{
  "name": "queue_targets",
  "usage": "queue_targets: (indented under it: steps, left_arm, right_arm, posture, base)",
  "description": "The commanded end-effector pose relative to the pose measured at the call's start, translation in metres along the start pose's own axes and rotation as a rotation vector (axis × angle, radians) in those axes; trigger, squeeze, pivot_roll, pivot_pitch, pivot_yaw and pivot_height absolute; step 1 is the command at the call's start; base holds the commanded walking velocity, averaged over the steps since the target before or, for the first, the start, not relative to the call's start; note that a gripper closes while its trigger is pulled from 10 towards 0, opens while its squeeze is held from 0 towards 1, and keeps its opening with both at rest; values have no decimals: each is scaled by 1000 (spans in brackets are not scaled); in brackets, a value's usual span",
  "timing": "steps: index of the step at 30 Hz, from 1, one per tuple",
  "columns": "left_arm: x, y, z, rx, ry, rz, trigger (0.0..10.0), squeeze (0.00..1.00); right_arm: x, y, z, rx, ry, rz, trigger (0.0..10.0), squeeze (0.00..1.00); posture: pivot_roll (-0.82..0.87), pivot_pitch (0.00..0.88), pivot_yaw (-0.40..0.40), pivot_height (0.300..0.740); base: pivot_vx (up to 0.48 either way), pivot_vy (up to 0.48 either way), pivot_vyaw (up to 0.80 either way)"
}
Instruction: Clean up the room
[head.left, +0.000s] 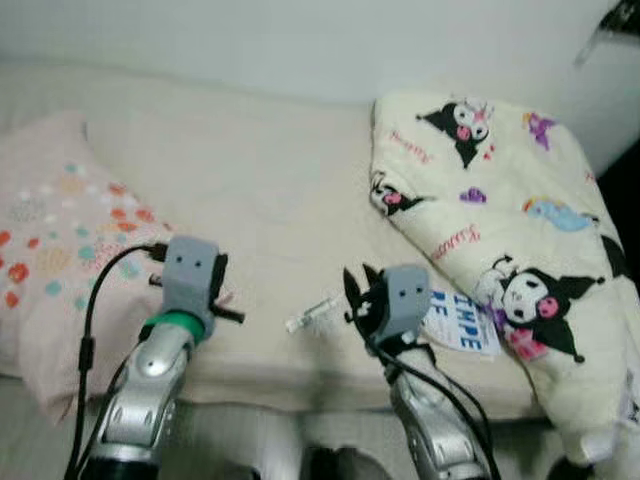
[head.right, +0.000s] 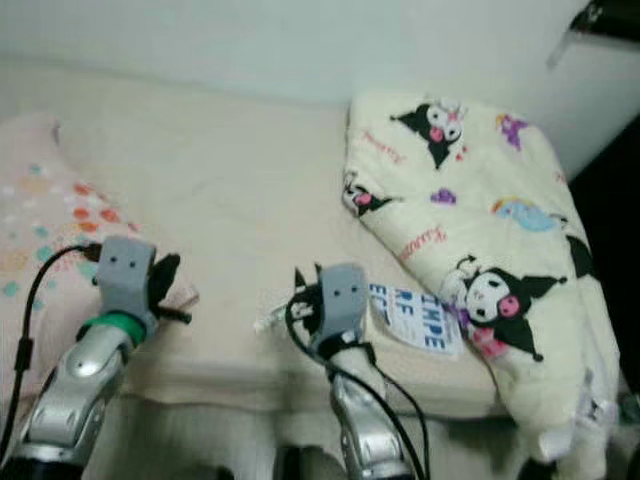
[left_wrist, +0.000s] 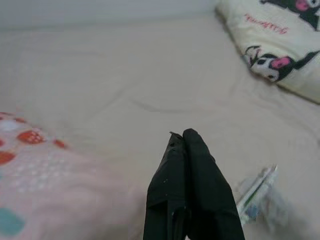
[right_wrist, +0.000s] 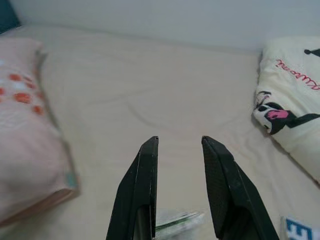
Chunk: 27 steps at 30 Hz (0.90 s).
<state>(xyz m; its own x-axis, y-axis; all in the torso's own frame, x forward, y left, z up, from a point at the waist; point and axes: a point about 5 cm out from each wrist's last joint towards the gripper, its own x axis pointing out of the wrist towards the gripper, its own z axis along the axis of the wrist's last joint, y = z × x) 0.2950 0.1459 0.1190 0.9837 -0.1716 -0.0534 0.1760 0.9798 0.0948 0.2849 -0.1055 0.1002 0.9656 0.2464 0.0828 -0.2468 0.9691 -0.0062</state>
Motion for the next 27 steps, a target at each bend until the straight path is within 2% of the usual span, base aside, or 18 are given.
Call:
queue_targets:
  steps: [1,5,6,9,12,16,24,27]
  left_arm:
    - [-3,4,-12,-46,61,20,10000,0]
    - [-1,6,-12,-95,67,33,10000,0]
    - [1,9,-11,-141,60,62,10000,0]
    - [3,11,-10,-158,49,78,10000,0]
    - [9,14,-7,-105,17,109,10000,0]
    - [13,10,-3,-53,-6,89,10000,0]
    - [14,-1,-2,-59,5,37,10000,0]
    - [14,-4,-3,-59,11,26,10000,0]
  right_arm:
    - [-3,-5,-4,-21,13,-14,10000,0]
    - [-2,-9,-2,-32,7,-29,10000,0]
    - [1,-17,-1,-43,7,-51,10000,0]
    - [2,-22,0,-50,8,-64,10000,0]
    - [5,-30,0,-60,14,-87,10000,0]
    - [8,-33,-1,-41,16,-99,10000,0]
    - [14,-29,-5,57,22,-166,10000,0]
    - [13,-27,-7,63,30,-172,10000,0]
  posture:
    - [16,98,11,740]
    - [12,99,-2,740]
    - [0,104,-23,740]
    - [-1,105,-28,740]
    - [-5,118,-53,740]
    - [4,124,-49,740]
    - [11,122,-19,740]
    - [13,121,-14,740]
  base:
    - [0,0,0]
    - [0,0,0]
    - [0,0,0]
    - [0,0,0]
    - [0,0,0]
    - [0,0,0]
    - [0,0,0]
    - [0,0,0]
